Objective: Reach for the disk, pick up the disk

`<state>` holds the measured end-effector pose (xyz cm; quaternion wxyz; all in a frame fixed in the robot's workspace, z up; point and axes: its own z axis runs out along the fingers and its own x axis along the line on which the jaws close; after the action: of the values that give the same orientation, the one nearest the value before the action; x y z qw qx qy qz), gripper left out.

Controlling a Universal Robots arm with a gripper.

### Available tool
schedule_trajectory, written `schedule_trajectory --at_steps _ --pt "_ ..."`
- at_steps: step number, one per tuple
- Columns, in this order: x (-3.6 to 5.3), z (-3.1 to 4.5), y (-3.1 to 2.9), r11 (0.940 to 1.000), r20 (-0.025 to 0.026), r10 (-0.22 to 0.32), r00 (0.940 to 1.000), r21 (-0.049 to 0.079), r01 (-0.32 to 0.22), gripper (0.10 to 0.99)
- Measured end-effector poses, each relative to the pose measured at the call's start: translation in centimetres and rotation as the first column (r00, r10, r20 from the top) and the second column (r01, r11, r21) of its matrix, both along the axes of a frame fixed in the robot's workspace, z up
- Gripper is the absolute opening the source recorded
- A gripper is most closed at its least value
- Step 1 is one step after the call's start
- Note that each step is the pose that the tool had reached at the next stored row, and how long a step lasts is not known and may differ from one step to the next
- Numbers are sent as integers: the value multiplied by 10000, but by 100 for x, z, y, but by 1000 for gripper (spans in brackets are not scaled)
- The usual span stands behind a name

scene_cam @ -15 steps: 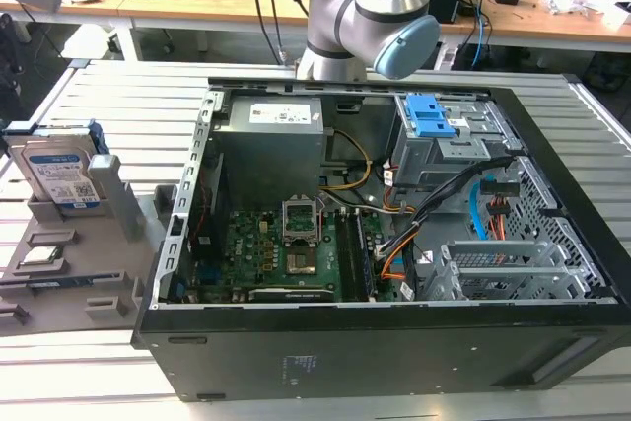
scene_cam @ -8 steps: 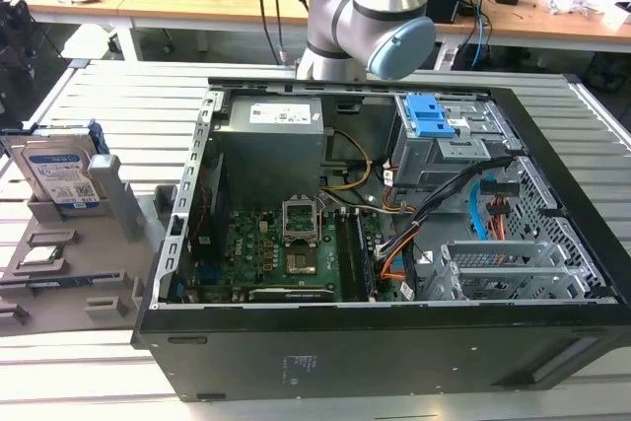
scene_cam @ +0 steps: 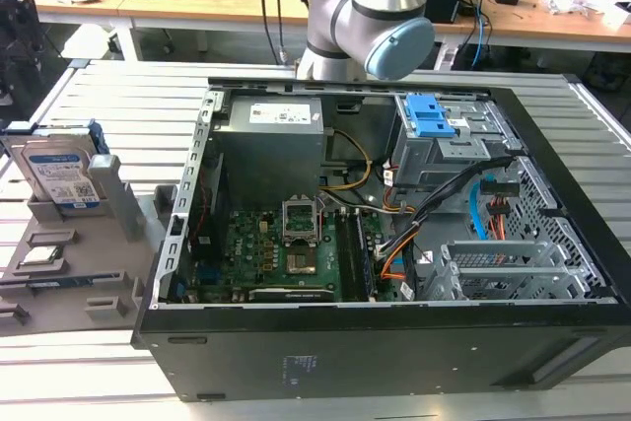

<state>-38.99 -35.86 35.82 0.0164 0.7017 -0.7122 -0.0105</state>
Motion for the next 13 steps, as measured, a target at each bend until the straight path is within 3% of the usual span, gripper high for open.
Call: schedule_trajectory --at_steps 13 --pt "-75 -301 1 10000 0 15 10000 0 -15 541"
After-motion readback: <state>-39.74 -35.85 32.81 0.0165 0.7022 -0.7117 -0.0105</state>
